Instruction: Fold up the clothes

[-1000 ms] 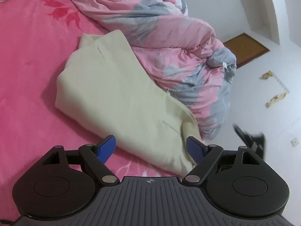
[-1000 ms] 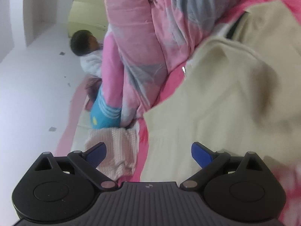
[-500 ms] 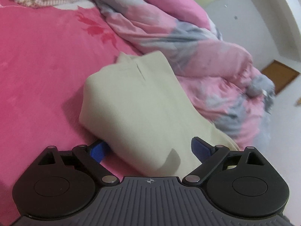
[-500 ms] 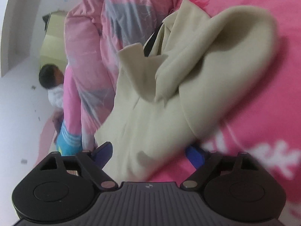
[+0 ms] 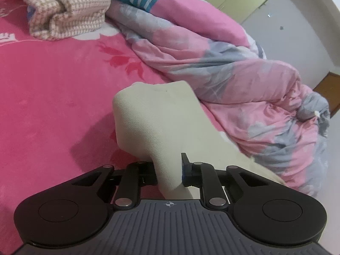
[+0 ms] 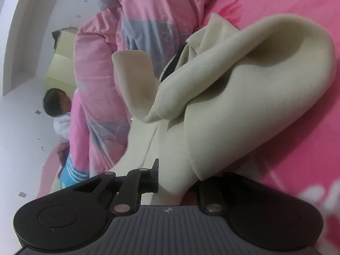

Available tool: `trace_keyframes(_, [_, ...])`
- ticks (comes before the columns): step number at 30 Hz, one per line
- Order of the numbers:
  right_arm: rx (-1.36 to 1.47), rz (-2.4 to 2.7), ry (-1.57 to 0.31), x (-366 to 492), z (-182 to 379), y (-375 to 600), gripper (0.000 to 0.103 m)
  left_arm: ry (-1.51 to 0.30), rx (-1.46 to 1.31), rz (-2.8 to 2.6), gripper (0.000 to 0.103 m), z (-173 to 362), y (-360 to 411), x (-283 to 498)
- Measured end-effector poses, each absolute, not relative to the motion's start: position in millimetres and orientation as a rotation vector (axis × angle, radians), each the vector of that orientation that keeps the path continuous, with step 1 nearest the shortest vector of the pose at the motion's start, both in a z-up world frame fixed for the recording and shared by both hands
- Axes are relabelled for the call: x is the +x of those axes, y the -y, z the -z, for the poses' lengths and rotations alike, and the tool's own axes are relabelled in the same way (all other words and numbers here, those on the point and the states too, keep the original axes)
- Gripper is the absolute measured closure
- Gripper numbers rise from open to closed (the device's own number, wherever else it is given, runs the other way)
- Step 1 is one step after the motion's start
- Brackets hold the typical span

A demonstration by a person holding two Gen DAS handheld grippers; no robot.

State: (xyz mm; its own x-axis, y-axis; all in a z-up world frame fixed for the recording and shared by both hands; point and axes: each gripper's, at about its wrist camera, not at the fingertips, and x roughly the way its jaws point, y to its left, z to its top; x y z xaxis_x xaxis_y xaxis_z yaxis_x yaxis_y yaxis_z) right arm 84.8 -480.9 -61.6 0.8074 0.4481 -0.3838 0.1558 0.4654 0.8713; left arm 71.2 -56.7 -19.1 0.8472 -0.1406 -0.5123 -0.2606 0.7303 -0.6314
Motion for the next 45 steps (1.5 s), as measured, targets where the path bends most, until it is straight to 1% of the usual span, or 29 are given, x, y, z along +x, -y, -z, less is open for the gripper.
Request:
trace_keyframes(4, [1.148, -0.239, -0.636, 49.5, 56.8, 488.7, 0.088, -0.601, -0.810, 0.001, 0.087, 8.6, 43.9, 30.2])
trace_keyframes(8, [1.232, -0.295, -0.684, -18.7, 61.6, 500.2, 0.088, -0.684, -0.797, 0.071, 0.087, 8.6, 29.7, -25.9])
trace_keyframes(10, [1.238, -0.297, -0.721, -51.4, 65.7, 503.0, 0.087, -0.746, -0.727, 0.099, 0.084, 13.6, 29.2, -49.6])
trace_keyframes(11, [1.229, -0.296, -0.741, -62.1, 68.3, 504.4, 0.085, -0.773, -0.682, 0.109, 0.082, 16.6, 30.4, -58.1])
trace_keyframes(12, [1.219, -0.293, -0.761, -72.1, 71.1, 506.0, 0.083, -0.797, -0.634, 0.116, 0.078, 19.9, 31.9, -65.1])
trace_keyframes(13, [1.207, -0.277, -0.780, -78.5, 75.3, 509.5, 0.079, -0.810, -0.598, 0.118, 0.070, 21.6, 31.8, -71.9])
trace_keyframes(14, [1.199, -0.263, -0.793, -84.6, 79.1, 513.3, 0.079, -0.812, -0.573, 0.121, 0.064, 20.3, 30.5, -77.6])
trace_keyframes(15, [1.218, -0.269, -0.781, -89.9, 79.9, 518.1, 0.077, -0.812, -0.554, 0.134, 0.062, 15.4, 28.7, -82.5])
trace_keyframes(16, [1.232, -0.272, -0.770, -95.3, 79.9, 523.0, 0.074, -0.811, -0.536, 0.151, 0.058, 9.3, 26.7, -87.2])
trace_keyframes(17, [1.218, -0.255, -0.764, -101.2, 75.1, 527.8, 0.067, -0.803, -0.521, 0.170, 0.054, 2.1, 24.5, -92.3])
trace_keyframes(18, [1.184, -0.234, -0.753, -107.1, 68.0, 531.7, 0.060, -0.790, -0.508, 0.191, 0.051, -5.6, 22.3, -97.6])
trace_keyframes(20, [1.092, -0.178, -0.724, -119.9, 48.8, 540.0, 0.058, -0.720, -0.453, 0.226, 0.039, -23.4, 18.7, -111.3])
trace_keyframes(22, [1.012, -0.140, -0.691, -130.5, 29.8, 547.2, 0.058, -0.643, -0.387, 0.247, 0.033, -41.8, 16.5, -120.2])
trace_keyframes(24, [0.943, -0.115, -0.632, -140.2, 12.7, 551.6, 0.057, -0.573, -0.335, 0.279, 0.031, -57.2, 18.0, -119.9])
trace_keyframes(26, [0.880, -0.094, -0.575, -146.9, -2.6, 554.0, 0.057, -0.530, -0.288, 0.297, 0.023, -65.2, 22.7, -110.3])
trace_keyframes(28, [0.832, -0.083, -0.533, -147.9, -12.6, 554.3, 0.055, -0.519, -0.247, 0.284, 0.022, -67.8, 28.5, -94.1])
trace_keyframes(31, [0.782, -0.090, -0.518, -138.9, -18.5, 552.6, 0.053, -0.534, -0.206, 0.272, 0.022, -59.1, 34.2, -60.6])
trace_keyframes(33, [0.721, -0.090, -0.517, -127.9, -20.8, 549.1, 0.046, -0.558, -0.198, 0.262, 0.022, -49.8, 33.4, -43.8])
trace_keyframes(38, [0.558, -0.093, -0.522, -86.3, -27.8, 542.4, 0.036, -0.674, -0.231, 0.262, 0.024, -25.0, 28.3, -1.1])
trace_keyframes(42, [0.472, -0.099, -0.564, -39.8, -27.2, 547.3, 0.027, -0.722, -0.266, 0.261, 0.024, -10.4, 22.7, 22.8])
trace_keyframes(45, [0.414, -0.086, -0.617, -8.7, -22.6, 552.0, 0.025, -0.743, -0.268, 0.263, 0.024, -1.4, 20.9, 32.9])
